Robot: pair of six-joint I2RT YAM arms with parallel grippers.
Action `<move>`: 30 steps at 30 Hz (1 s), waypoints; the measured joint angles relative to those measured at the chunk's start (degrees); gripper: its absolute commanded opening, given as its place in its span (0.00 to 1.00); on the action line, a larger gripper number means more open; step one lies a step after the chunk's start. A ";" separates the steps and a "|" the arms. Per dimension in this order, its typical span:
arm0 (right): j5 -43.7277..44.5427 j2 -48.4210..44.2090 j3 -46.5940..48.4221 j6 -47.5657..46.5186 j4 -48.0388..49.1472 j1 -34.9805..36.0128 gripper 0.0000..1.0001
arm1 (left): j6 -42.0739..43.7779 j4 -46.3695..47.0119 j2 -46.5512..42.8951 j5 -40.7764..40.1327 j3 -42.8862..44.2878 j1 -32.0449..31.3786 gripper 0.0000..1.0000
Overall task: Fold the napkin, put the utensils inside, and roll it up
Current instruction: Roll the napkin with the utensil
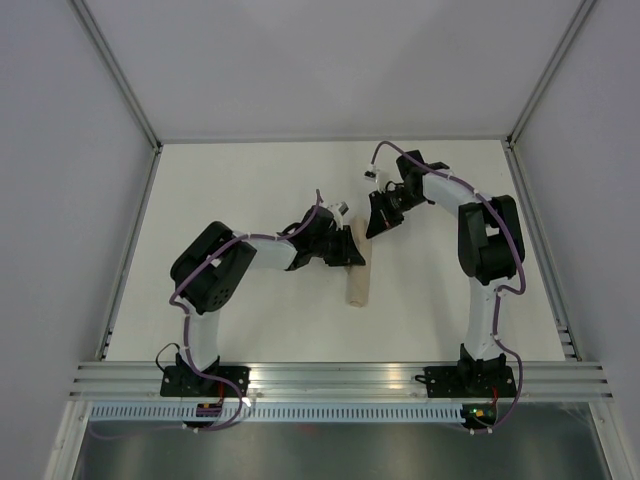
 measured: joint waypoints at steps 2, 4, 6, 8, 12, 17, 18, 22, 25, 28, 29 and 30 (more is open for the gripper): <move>-0.90 -0.02 0.00 -0.20 -0.15 0.31 0.12 | -0.11 0.68 0.28 1.01 -0.11 0.26 0.02; -1.66 -0.02 0.00 -0.24 -0.26 0.81 0.13 | -0.15 1.36 0.63 1.90 -0.17 0.48 0.02; -1.70 -0.02 0.00 -0.24 -0.26 1.46 0.12 | -0.28 2.08 0.92 2.51 -0.22 0.61 0.02; -1.62 0.07 0.00 -0.20 -0.17 2.43 0.11 | -0.28 2.84 1.18 3.10 -0.35 0.74 0.02; -0.20 1.11 -0.20 0.61 1.79 4.11 0.10 | -0.28 3.96 1.40 4.04 -0.72 1.01 0.02; 2.89 2.64 -1.81 3.61 5.55 4.48 0.09 | -0.26 5.49 1.40 4.39 -1.51 1.11 0.03; 3.23 2.64 -1.95 4.35 5.95 4.46 0.08 | -0.24 5.79 1.38 4.39 -1.66 1.11 0.06; 4.59 2.84 -1.92 6.78 7.13 4.57 0.07 | -0.17 6.80 1.03 4.20 -2.49 1.11 0.27; 4.96 3.15 -1.81 8.09 7.34 4.63 0.06 | 0.83 7.08 -0.37 3.04 -3.89 1.11 0.45; 5.46 3.37 -1.53 8.92 7.52 4.76 0.06 | 2.34 6.05 -3.02 1.31 -5.77 1.11 0.53; 5.57 3.41 -1.40 8.96 7.56 4.81 0.06 | 2.89 5.46 -3.82 0.87 -6.23 1.11 0.54; 5.77 3.48 -1.27 9.01 7.54 4.81 0.06 | 3.39 4.59 -4.81 0.31 -6.78 1.11 0.63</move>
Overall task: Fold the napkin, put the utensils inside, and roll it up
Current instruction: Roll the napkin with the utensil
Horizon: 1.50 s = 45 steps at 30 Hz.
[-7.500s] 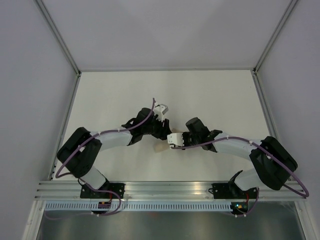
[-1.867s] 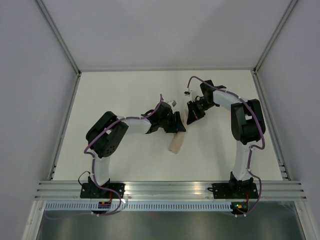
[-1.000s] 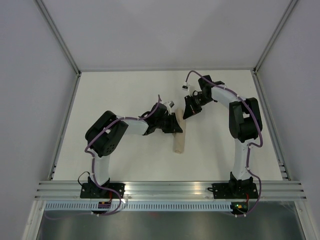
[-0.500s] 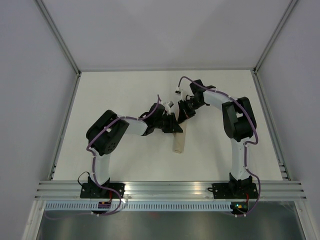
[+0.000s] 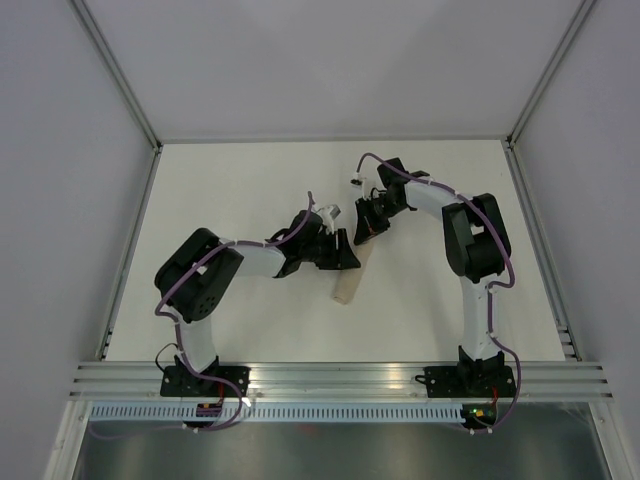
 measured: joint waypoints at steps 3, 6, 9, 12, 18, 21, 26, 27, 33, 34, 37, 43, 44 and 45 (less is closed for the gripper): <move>0.63 0.26 0.59 0.04 -0.04 0.00 0.06 | 1.40 -2.08 -2.47 -1.81 -0.74 -0.07 0.64; 1.70 0.79 1.60 -0.20 0.07 0.00 0.06 | 3.17 -4.98 -5.14 -4.61 -1.49 -0.11 0.64; 2.71 1.20 2.34 -0.55 0.02 0.00 0.06 | 5.70 -7.63 -8.02 -8.92 -1.86 -0.96 0.64; 3.65 1.88 3.34 -1.09 -0.20 -0.02 0.06 | 9.33 -9.79 -10.58 -14.49 -1.55 -3.98 0.64; 4.09 2.78 4.39 -1.66 -0.55 -0.02 0.07 | 17.79 -14.97 -10.38 -27.06 5.01 -14.93 0.64; 4.20 2.80 4.52 -1.84 -0.72 -0.02 0.06 | 20.33 -15.41 -7.85 -31.82 8.72 -17.49 0.64; 4.46 3.02 5.01 -2.29 -1.18 -0.02 0.06 | 23.39 -17.25 -2.05 -40.04 13.57 -18.88 0.62; 4.63 3.06 5.14 -2.36 -1.31 -0.02 0.06 | 23.85 -17.53 -0.63 -41.75 14.51 -19.06 0.62; 4.87 3.37 5.77 -2.71 -2.01 -0.02 0.06 | 25.68 -18.27 3.50 -47.04 15.76 -19.93 0.61; 4.90 3.48 5.92 -2.71 -2.10 -0.02 0.06 | 25.86 -18.23 3.85 -47.78 15.82 -20.06 0.61; 4.87 3.65 6.08 -2.71 -2.19 -0.02 0.06 | 26.14 -18.16 4.17 -49.79 15.87 -20.72 0.61; 4.87 3.74 6.21 -2.73 -2.34 -0.02 0.06 | 27.91 -16.41 4.17 -53.70 15.96 -23.08 0.63; 4.90 3.76 6.29 -2.73 -2.40 -0.02 0.06 | 28.37 -16.28 4.17 -54.01 16.11 -23.47 0.63; 4.90 3.76 6.32 -2.73 -2.43 -0.02 0.06 | 28.74 -16.13 4.17 -54.05 16.24 -23.69 0.63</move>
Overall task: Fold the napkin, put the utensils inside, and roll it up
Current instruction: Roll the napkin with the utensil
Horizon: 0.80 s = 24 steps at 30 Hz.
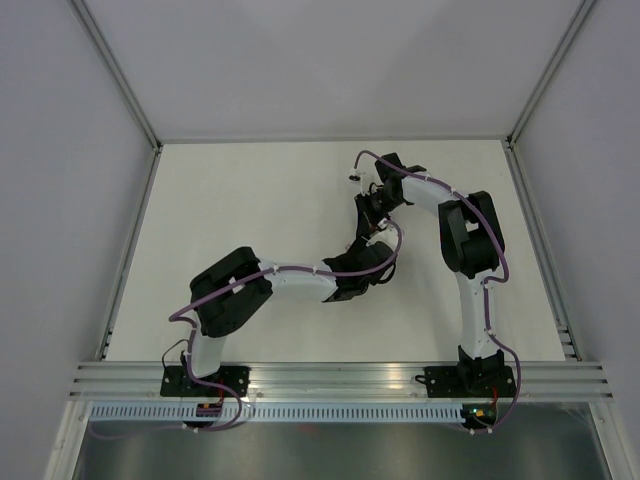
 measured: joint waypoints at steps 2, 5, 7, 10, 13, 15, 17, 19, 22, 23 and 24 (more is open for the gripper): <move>0.00 0.02 0.09 -0.02 -0.11 0.00 0.06 | 0.59 0.22 0.00 0.00 0.26 -0.28 0.63; 0.00 0.11 0.22 -0.02 -0.24 0.00 0.06 | 1.22 0.17 0.00 -0.02 0.87 -0.46 0.63; 0.02 0.13 0.26 -0.02 -0.31 0.00 0.06 | 1.51 0.15 0.11 -0.04 1.49 -0.46 0.63; 0.02 0.22 0.42 -0.04 -0.48 0.00 0.06 | 1.77 0.35 1.07 -0.04 2.64 -0.46 0.63; 0.00 0.39 0.63 -0.11 -0.74 0.00 0.06 | 1.75 0.07 2.43 -0.07 3.34 -0.44 0.63; 0.00 0.44 0.74 -0.22 -0.87 0.00 0.06 | 1.75 -0.44 3.52 -0.31 4.11 -0.42 0.63; 0.00 0.50 0.85 -0.35 -1.03 0.00 0.06 | 1.73 -0.81 4.68 -0.63 4.92 -0.33 0.63; 0.00 0.55 0.94 -0.44 -1.09 0.00 0.06 | 1.70 -0.85 5.14 -1.03 5.11 -0.28 0.63; 0.02 0.55 0.96 -0.48 -1.09 -0.02 0.06 | 1.60 -1.29 5.46 -1.11 5.68 -0.17 0.62; 0.02 0.55 0.96 -0.48 -1.09 -0.04 0.06 | 1.51 -1.42 5.51 -1.16 5.77 -0.09 0.62; 0.02 0.55 0.96 -0.50 -1.09 -0.04 0.06 | 1.33 -1.46 5.51 -1.22 5.79 -0.04 0.62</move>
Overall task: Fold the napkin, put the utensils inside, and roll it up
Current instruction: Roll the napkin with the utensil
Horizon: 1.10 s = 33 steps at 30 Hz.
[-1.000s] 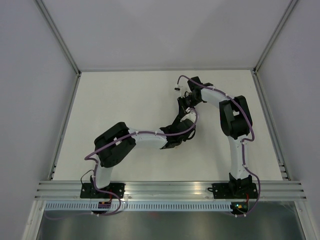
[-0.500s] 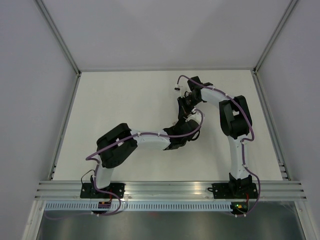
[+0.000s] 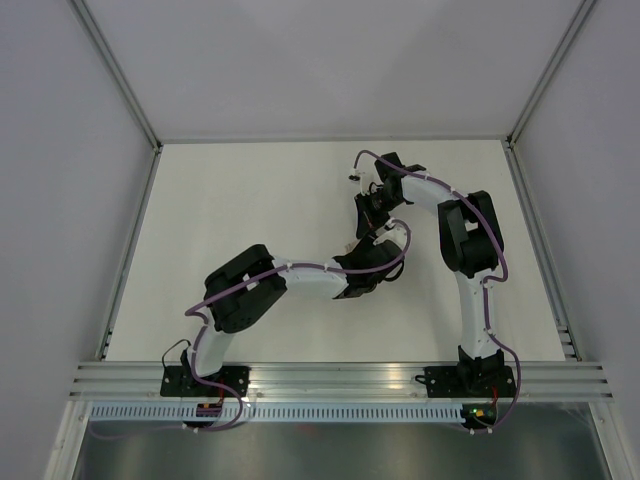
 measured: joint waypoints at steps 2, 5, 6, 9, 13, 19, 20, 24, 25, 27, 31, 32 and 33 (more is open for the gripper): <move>0.00 0.00 0.02 0.00 0.00 0.00 0.05 | -0.44 -0.04 0.02 -0.02 0.00 0.15 0.61; 0.00 0.00 0.04 0.00 0.00 0.00 0.05 | -1.36 -0.09 0.02 -0.09 0.00 0.50 0.59; 0.00 0.02 0.04 0.00 0.00 0.00 0.06 | -1.64 -0.09 0.02 -0.11 0.00 0.66 0.58; 0.00 0.09 0.11 -0.02 0.02 0.00 0.05 | -2.43 -0.13 0.02 -0.24 0.00 1.09 0.52; 0.09 0.11 0.24 -0.20 -0.09 -0.02 0.05 | -2.99 -0.28 0.02 -0.76 0.00 1.53 0.33; 0.85 0.20 0.79 -0.79 -0.17 -0.07 0.06 | -4.04 0.24 0.07 -1.14 0.00 2.08 0.07; 0.94 0.20 0.87 -0.83 -0.22 -0.07 0.08 | -4.28 0.35 0.07 -1.11 0.00 2.10 0.05; 1.66 0.20 1.70 -0.98 -1.03 -0.07 0.20 | -5.16 1.66 0.04 0.15 -0.37 2.56 0.02; 1.88 0.20 1.92 -1.01 -1.20 -0.07 0.30 | -5.42 2.14 0.04 0.44 -0.57 2.73 0.02; 1.97 0.20 2.64 -0.72 -1.75 -0.11 0.44 | -6.34 3.63 -0.20 1.53 -1.27 3.26 0.02; 1.95 0.15 5.33 -0.04 -3.34 -0.24 0.70 | -9.11 6.78 -1.18 5.05 -3.30 4.92 0.02; 1.88 0.07 6.27 0.37 -3.54 -0.42 0.73 | -9.94 7.41 -1.57 6.12 -3.91 5.38 0.02; 1.86 0.00 7.39 0.57 -3.85 -0.68 0.76 | -10.78 7.96 -1.92 7.21 -4.46 5.86 0.02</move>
